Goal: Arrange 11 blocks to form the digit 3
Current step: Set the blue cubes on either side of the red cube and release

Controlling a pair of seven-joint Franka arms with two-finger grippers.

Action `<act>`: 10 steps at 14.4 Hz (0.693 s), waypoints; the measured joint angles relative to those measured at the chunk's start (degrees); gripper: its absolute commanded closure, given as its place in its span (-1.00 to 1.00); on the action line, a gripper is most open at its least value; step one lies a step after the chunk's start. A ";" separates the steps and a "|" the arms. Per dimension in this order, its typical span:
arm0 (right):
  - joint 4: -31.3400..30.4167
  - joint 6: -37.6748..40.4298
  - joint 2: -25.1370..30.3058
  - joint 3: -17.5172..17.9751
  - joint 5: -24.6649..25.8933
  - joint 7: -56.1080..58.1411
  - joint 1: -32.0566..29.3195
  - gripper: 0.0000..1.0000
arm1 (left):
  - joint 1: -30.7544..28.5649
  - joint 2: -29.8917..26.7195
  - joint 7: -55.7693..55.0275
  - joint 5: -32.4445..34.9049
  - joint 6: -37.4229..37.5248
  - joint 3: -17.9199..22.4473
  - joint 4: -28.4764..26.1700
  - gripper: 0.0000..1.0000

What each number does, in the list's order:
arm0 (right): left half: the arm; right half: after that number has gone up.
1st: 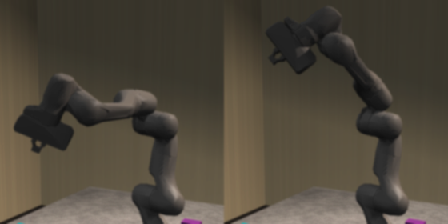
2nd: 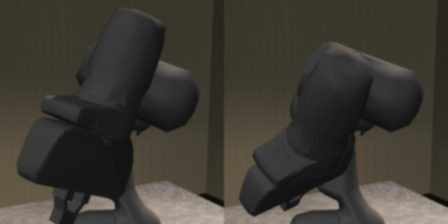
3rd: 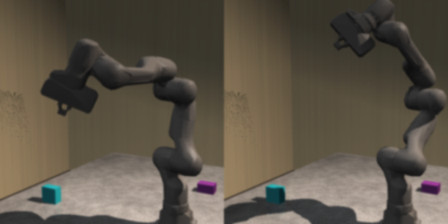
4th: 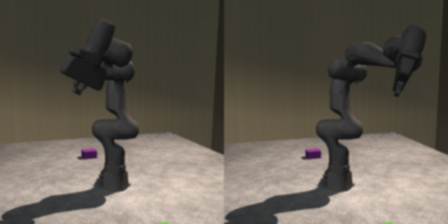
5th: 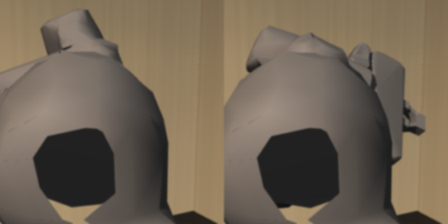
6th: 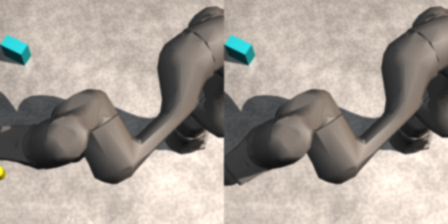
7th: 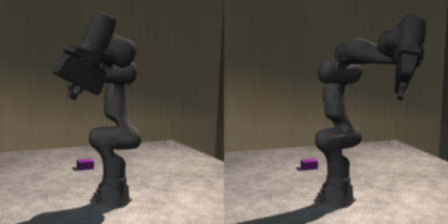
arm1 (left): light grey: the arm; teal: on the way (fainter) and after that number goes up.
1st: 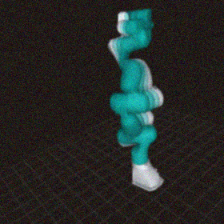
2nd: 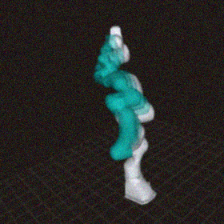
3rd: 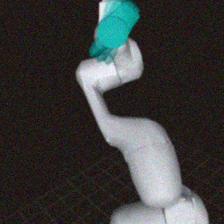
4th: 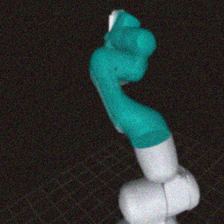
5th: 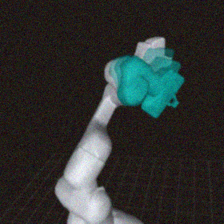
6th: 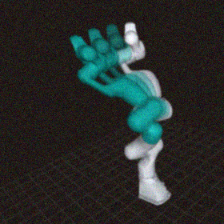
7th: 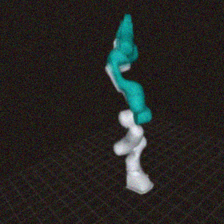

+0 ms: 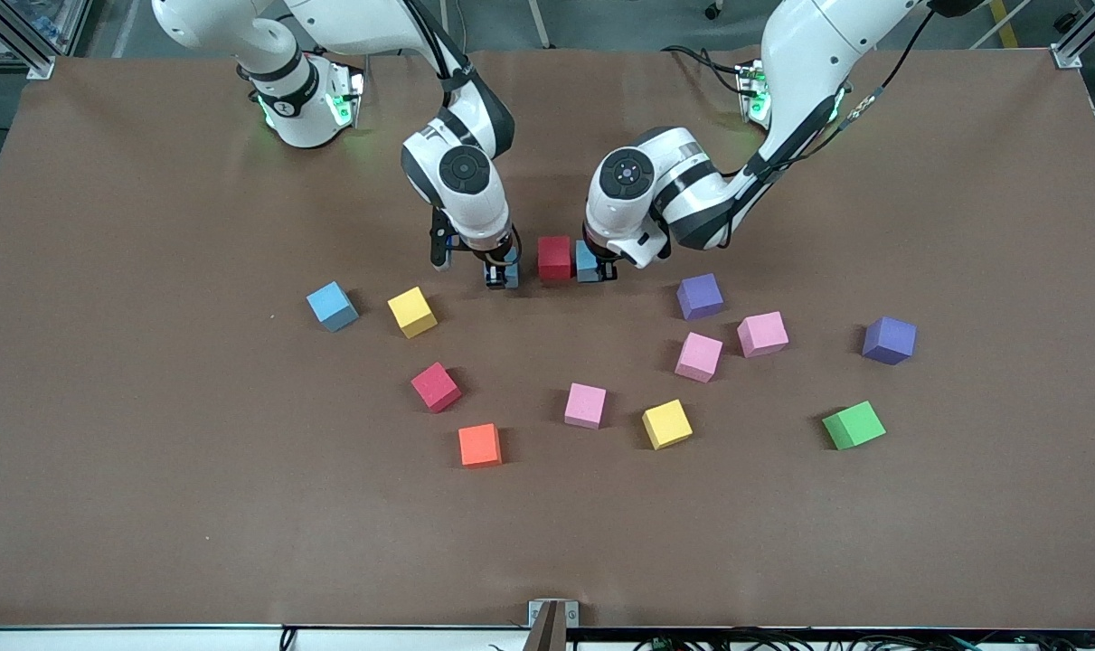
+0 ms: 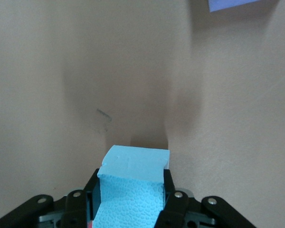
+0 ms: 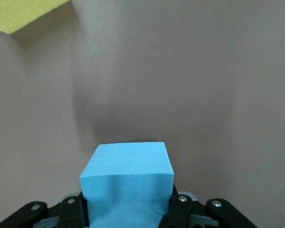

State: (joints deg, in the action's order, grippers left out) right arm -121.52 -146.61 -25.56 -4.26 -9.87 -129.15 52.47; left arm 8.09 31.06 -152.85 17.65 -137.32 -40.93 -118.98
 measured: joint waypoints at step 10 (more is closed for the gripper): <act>0.23 -2.42 -0.45 0.13 0.00 -4.50 1.06 1.00 | 0.84 0.63 -1.99 0.11 -1.59 0.21 0.02 0.51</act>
State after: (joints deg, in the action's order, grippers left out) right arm -121.29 -149.03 -26.01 -4.13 -9.88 -133.65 53.54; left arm 8.94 31.68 -154.84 17.75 -138.91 -40.72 -118.96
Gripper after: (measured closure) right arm 0.441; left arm 0.507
